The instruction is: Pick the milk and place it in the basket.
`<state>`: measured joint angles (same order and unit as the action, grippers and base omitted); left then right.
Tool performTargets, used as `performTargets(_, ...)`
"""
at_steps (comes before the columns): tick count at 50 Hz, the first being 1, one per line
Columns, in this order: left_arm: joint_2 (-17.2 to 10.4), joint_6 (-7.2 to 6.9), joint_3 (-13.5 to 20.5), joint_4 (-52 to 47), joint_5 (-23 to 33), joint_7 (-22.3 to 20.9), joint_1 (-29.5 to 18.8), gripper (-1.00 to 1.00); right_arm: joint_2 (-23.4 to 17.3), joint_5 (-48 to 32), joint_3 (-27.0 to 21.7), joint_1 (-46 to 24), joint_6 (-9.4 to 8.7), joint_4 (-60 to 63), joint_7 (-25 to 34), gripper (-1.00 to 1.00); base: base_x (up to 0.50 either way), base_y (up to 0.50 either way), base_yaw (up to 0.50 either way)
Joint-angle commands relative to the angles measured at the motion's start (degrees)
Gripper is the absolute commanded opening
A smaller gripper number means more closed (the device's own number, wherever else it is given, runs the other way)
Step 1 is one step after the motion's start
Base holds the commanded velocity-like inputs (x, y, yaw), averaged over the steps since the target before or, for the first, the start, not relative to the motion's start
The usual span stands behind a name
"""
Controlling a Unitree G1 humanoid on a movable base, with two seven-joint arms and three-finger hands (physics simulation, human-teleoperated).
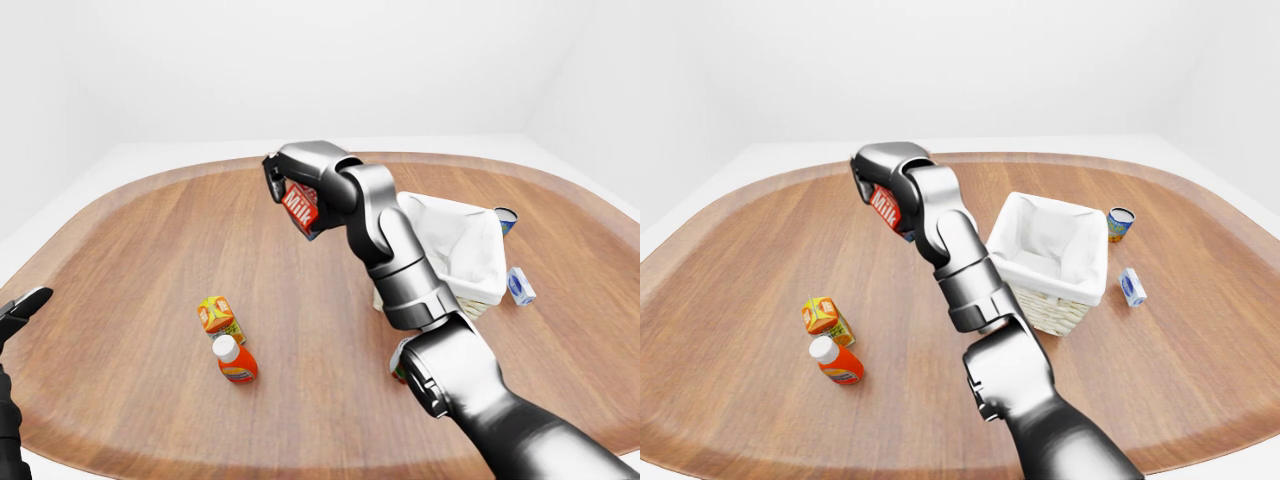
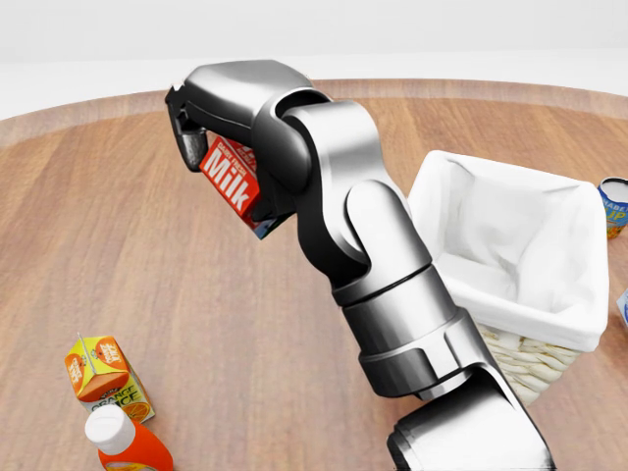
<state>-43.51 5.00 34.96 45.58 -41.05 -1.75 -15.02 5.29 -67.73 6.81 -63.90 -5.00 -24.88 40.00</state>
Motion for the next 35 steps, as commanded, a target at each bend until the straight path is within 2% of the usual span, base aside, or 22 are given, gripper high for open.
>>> performTargets(1,0.0,0.0,0.0,0.01,0.01,-0.01,-0.01,1.0,-2.13,2.94,-1.41,-8.44,0.0,-0.33,0.0,-1.0,0.0,0.0,0.0)
performTargets(7,0.02,0.0,0.01,0.04,-0.05,-0.05,-0.04,1.0,-3.39,2.98,-1.61,-10.32,0.0,-0.37,0.0,-1.0,0.0,0.0,0.0)
performTargets(35,0.02,0.0,0.0,0.03,-0.12,0.06,-0.03,1.0,-12.01,-0.89,-4.67,-8.48,0.0,10.03,0.0,-1.0,0.0,0.0,0.0)
